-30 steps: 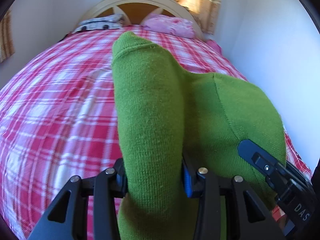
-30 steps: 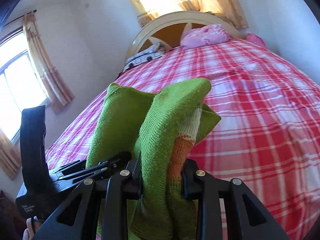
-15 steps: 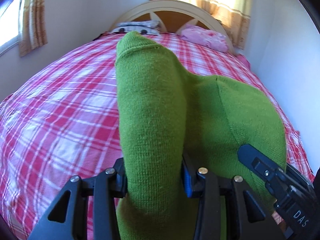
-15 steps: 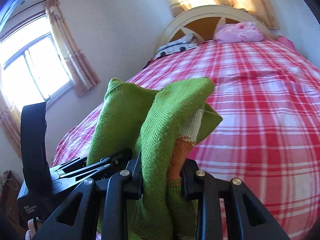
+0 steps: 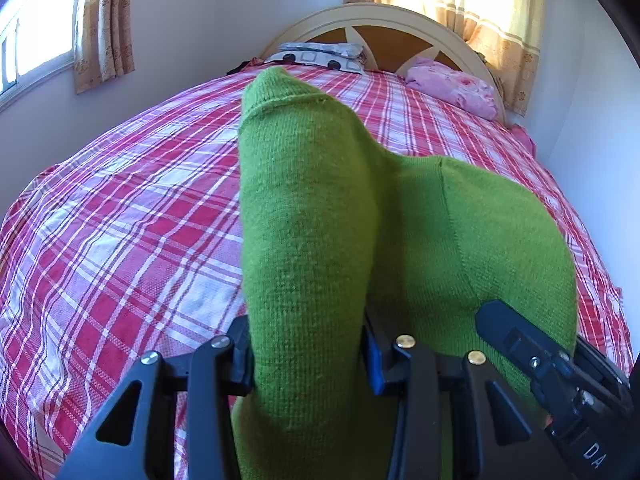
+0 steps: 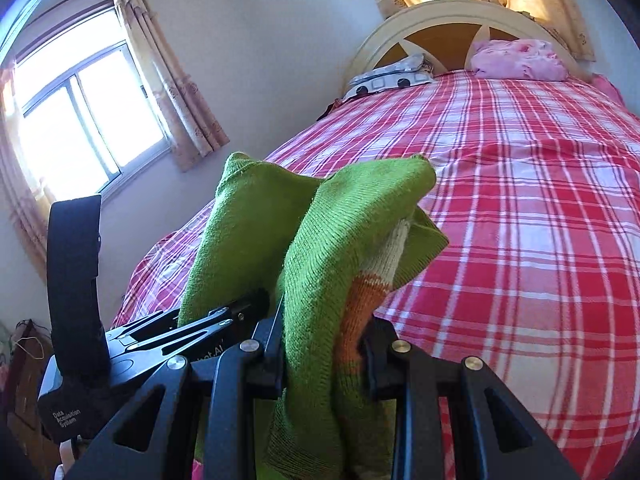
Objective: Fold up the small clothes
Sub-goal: 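Carry the held green sweater bundle across the bed with both grippers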
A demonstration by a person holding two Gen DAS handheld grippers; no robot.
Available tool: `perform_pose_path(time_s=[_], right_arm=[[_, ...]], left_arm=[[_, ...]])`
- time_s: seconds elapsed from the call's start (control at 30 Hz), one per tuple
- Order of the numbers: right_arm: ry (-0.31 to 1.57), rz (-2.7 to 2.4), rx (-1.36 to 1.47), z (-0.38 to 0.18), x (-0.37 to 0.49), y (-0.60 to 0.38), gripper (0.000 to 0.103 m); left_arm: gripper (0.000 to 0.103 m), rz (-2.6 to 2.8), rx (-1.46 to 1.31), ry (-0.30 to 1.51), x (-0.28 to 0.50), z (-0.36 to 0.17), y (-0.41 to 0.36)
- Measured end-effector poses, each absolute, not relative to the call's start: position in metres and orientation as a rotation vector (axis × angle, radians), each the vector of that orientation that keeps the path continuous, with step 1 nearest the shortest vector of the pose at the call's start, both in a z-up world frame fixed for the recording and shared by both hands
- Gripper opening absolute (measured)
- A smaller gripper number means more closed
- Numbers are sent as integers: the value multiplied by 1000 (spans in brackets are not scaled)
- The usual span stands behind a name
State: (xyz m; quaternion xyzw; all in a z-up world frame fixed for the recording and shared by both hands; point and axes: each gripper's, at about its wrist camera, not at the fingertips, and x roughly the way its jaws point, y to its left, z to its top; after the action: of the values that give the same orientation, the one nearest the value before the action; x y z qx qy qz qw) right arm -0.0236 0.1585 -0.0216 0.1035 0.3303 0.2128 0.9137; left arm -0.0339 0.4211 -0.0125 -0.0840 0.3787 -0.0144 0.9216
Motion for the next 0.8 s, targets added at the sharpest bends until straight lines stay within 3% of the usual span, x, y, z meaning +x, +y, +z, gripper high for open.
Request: perform_pose_path(time_s=[0.6,0.8], right_arm=[[683,467,210,-31,5,174,29],[661,412,112,-42,39,175,29]], left_arm=[[41,-11,-121,752,-3,-7,438],[41,-45,-118,743,34,-27,437]])
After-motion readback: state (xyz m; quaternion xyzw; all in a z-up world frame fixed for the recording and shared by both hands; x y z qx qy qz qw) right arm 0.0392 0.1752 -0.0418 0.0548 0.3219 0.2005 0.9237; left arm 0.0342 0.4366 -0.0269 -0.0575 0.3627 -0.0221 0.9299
